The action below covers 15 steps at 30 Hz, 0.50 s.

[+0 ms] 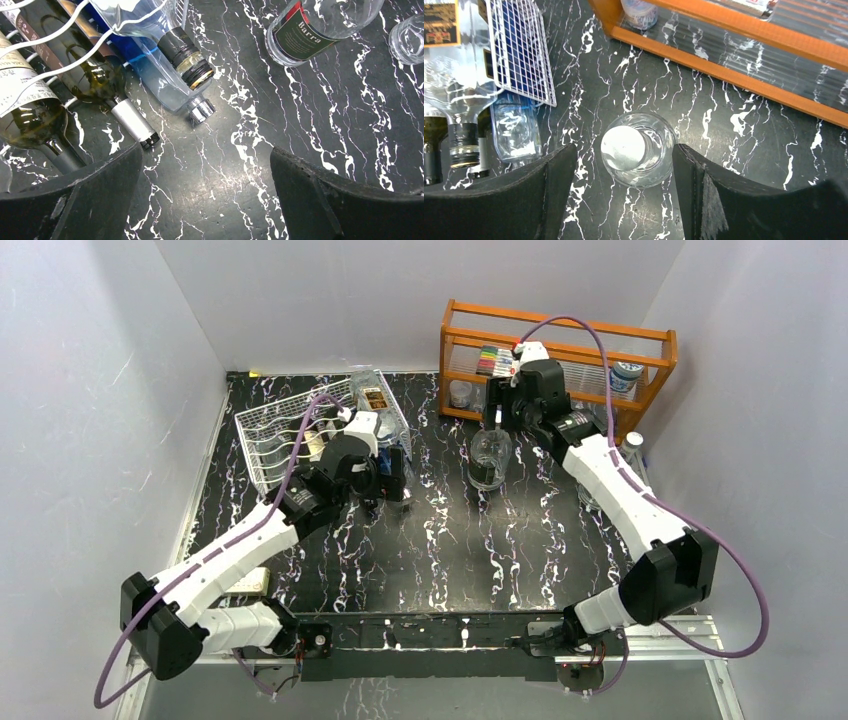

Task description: Put the wine bottle on the wine rack

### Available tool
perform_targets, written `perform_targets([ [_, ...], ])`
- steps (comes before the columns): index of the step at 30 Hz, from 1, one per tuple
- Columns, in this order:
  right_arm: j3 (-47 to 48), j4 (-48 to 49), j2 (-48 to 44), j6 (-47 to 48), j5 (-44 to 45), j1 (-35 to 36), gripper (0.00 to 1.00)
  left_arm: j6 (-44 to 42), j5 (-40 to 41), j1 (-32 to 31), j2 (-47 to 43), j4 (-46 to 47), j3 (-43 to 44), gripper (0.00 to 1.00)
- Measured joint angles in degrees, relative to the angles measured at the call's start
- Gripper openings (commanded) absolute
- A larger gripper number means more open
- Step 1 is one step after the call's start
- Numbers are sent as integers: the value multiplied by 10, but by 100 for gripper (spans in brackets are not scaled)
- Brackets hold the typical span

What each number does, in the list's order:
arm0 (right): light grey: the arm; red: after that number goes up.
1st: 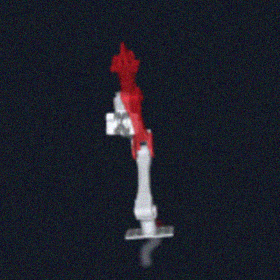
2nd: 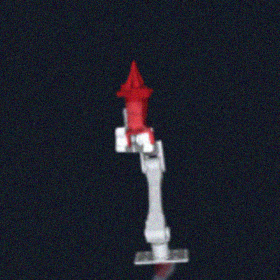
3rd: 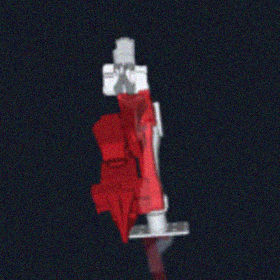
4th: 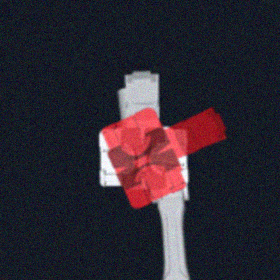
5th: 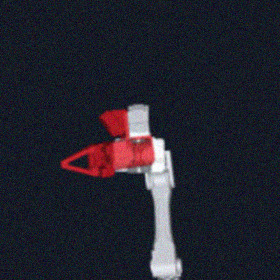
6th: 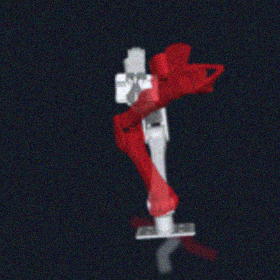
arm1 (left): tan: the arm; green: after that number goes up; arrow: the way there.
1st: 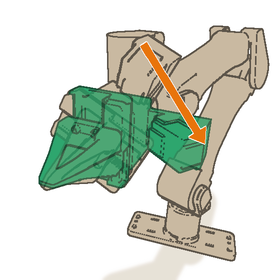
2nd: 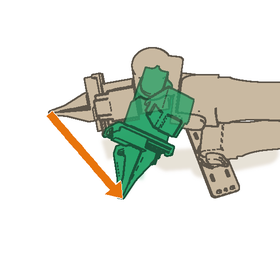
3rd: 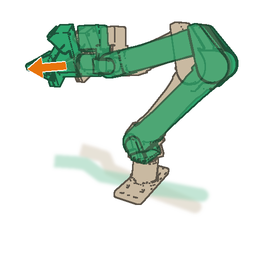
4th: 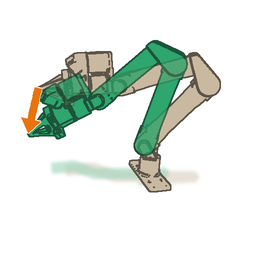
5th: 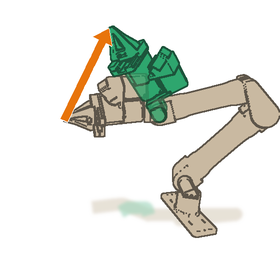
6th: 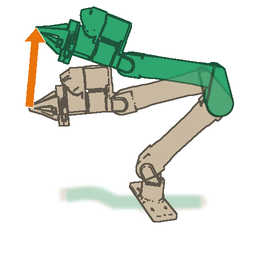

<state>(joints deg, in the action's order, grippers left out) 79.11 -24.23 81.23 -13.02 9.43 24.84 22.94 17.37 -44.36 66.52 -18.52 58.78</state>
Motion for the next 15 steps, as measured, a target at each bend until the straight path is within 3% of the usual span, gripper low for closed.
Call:
perform_targets([
  [3, 3, -10, 21, 7, -8, 0, 71, -5, -48, 27, 0, -10, 2, 98],
  [7, 3, -31, 43, 13, -10, 0, 51, -23, -123, 76, -1, -21, 2, 98],
  [9, 6, -42, 51, 14, -11, 0, 46, -31, -148, 101, -7, -20, -2, 98],
  [11, 17, -52, 58, 16, -10, 1, 48, -39, -166, 124, -19, -16, -15, 98],
  [15, 30, -68, 64, 18, -2, 2, 66, -52, -183, 160, -55, -12, -45, 98],
])
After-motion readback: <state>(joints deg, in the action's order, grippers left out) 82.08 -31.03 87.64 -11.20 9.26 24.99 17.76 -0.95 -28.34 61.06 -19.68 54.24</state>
